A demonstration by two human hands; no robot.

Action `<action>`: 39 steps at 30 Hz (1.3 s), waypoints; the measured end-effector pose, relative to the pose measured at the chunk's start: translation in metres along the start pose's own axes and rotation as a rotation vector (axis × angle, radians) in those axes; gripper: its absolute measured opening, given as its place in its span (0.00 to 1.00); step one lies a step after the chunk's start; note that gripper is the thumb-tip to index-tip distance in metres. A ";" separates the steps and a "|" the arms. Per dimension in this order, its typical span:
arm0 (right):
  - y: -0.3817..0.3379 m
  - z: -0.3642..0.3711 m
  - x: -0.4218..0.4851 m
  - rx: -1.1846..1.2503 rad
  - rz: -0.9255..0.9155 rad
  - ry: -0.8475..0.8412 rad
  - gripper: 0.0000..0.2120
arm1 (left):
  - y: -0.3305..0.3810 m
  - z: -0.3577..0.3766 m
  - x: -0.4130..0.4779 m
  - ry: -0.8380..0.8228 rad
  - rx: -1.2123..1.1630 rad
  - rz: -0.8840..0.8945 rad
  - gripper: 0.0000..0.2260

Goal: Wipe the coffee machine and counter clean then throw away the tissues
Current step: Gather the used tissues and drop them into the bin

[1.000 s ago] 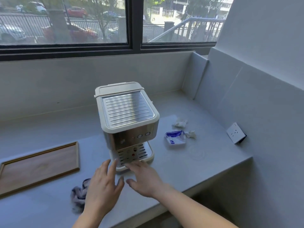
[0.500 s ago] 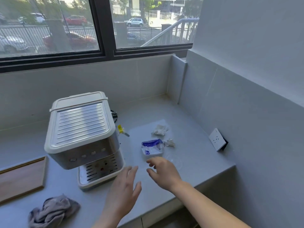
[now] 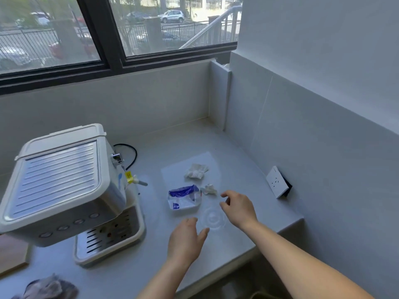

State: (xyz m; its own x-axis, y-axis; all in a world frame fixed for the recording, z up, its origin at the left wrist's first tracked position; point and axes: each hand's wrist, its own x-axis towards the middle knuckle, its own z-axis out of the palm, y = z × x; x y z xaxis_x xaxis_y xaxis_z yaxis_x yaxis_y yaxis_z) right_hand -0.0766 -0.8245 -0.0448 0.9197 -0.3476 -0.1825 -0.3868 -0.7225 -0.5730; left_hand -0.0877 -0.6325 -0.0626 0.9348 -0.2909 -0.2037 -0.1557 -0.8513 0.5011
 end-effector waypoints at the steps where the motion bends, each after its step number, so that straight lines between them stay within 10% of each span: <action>1: 0.000 0.001 0.008 0.011 0.020 0.004 0.16 | 0.006 0.004 0.007 -0.017 0.021 -0.007 0.23; 9: -0.015 0.021 0.056 -0.146 0.031 -0.100 0.29 | 0.019 0.025 0.042 0.034 0.117 -0.136 0.30; 18: -0.005 0.030 0.063 -0.189 0.026 0.038 0.11 | 0.021 0.033 0.045 0.034 -0.013 -0.179 0.26; 39: 0.052 -0.003 -0.020 0.210 0.156 0.242 0.08 | 0.021 0.020 0.025 0.034 -0.793 -0.235 0.09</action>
State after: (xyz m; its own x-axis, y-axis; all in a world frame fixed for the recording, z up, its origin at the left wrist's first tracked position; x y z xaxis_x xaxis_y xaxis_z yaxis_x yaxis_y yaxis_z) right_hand -0.1153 -0.8567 -0.0686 0.7985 -0.5936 -0.1002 -0.4755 -0.5197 -0.7098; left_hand -0.0741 -0.6664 -0.0741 0.9259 -0.1198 -0.3582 0.3047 -0.3236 0.8958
